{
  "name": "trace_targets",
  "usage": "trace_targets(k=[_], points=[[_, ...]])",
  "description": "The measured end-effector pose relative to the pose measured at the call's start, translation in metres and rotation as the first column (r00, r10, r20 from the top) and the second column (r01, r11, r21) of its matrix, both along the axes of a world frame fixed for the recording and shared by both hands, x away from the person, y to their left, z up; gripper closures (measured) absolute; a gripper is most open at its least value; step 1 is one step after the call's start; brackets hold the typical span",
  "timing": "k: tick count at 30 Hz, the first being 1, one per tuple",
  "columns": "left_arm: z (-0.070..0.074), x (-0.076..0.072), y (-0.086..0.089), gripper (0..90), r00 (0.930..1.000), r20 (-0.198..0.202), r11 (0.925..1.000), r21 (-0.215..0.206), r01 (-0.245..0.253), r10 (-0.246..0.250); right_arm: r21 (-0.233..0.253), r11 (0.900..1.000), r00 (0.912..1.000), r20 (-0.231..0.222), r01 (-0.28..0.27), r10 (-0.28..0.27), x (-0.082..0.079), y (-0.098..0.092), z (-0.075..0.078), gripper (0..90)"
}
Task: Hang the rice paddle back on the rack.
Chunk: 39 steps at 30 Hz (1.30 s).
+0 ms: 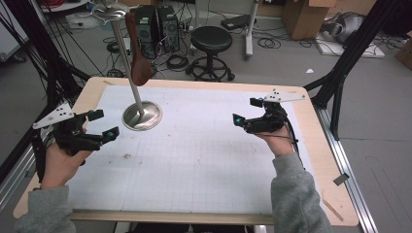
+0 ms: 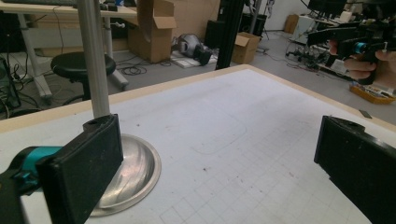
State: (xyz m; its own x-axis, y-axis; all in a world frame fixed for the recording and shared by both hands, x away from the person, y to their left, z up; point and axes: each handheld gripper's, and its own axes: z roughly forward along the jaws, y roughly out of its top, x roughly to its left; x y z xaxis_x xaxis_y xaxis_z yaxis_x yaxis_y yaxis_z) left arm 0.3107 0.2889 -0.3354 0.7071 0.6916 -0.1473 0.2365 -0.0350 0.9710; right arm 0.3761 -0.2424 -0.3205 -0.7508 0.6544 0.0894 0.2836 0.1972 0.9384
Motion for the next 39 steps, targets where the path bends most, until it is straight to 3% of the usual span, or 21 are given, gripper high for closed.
trace_targets(k=[39], points=[[-0.006,0.001,-0.007,1.7,0.9997,-0.007,0.9993,0.031,0.023,-0.023,0.060,0.997,0.9974,-0.049,0.057,-0.054,-0.017,-0.042,-0.042,1.5]])
